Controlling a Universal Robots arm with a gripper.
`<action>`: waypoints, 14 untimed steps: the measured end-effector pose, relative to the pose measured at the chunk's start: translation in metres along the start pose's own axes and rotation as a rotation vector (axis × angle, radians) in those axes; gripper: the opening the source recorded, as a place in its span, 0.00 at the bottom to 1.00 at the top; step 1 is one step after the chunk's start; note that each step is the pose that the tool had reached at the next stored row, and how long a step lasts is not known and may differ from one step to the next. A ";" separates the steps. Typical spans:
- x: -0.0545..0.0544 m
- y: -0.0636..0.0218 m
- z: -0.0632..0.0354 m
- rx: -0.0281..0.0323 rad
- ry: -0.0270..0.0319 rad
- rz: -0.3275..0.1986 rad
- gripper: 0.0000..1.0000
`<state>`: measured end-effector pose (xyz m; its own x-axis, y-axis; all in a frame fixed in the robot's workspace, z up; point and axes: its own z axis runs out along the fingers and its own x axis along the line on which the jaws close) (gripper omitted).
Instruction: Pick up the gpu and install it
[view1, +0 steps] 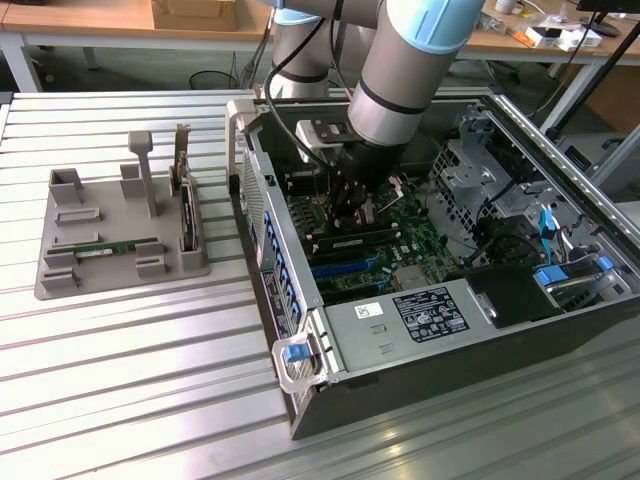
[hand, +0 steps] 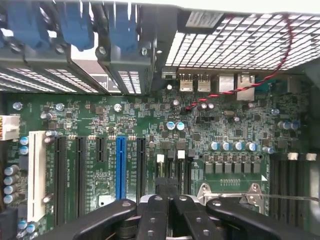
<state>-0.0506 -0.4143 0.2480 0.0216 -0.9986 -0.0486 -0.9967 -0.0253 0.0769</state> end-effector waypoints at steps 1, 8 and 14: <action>0.000 -0.0004 -0.0023 -0.0001 -0.0001 0.000 0.10; 0.001 -0.0544 -0.0074 -0.0186 -0.0354 -0.002 0.10; 0.002 -0.1006 -0.0111 -0.0444 -0.0953 -0.006 0.10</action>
<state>0.0506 -0.4144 0.2512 0.0175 -0.9895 -0.1436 -0.9921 -0.0350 0.1203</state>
